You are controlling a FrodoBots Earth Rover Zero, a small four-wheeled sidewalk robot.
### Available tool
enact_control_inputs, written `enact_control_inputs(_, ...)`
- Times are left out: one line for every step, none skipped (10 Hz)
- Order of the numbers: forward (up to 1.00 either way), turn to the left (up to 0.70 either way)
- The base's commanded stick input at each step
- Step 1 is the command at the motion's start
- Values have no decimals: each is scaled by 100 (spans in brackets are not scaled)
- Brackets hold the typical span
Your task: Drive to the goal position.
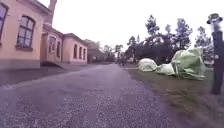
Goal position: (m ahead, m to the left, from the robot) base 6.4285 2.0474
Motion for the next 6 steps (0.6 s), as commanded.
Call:
enact_control_inputs(100,0)
enact_control_inputs(100,0)
enact_control_inputs(100,0)
enact_control_inputs(100,0)
enact_control_inputs(100,0)
enact_control_inputs(100,0)
